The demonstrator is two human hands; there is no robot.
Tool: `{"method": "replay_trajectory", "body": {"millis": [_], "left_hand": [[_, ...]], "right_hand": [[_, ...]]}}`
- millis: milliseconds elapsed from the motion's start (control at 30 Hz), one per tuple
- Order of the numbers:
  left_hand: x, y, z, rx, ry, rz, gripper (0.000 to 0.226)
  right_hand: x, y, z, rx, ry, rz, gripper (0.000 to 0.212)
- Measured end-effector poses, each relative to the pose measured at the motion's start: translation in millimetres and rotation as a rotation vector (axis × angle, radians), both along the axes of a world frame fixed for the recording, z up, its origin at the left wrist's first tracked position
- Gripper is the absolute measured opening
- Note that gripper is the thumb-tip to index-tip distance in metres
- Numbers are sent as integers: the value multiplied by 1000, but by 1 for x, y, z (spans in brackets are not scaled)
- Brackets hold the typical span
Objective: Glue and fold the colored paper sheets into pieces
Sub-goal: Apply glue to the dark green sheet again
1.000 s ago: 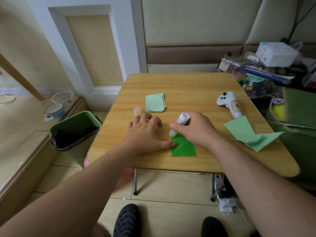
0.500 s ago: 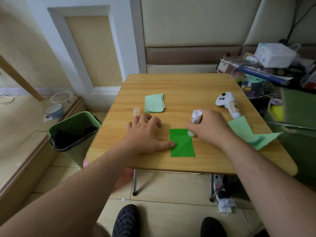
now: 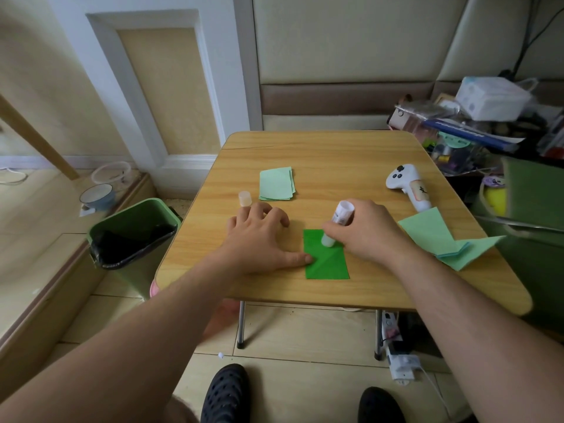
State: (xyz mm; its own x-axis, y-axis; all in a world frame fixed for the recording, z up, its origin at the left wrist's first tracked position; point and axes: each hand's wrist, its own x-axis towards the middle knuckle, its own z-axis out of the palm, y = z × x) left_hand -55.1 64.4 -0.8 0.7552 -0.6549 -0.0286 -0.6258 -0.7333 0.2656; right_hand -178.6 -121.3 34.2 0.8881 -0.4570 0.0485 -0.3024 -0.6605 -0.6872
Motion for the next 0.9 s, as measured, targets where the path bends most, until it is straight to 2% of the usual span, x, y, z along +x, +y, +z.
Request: {"method": "replay_trajectory", "body": {"millis": [233,467,600,900], "left_hand": [[2,2,2,5,24,-17,85],[1,1,1,-6,23,-3,84],[1,2,1,-5,17,-7,83],[2,2,2,9,32,-13,86]], "right_hand": [[-5,-11,3,-13,12,-43,22],[6,11,-2,127,-88,-16,24],[10,21,-8,73,-60,33,26],[-4,-8,1,-60,-11,-85,17]]}}
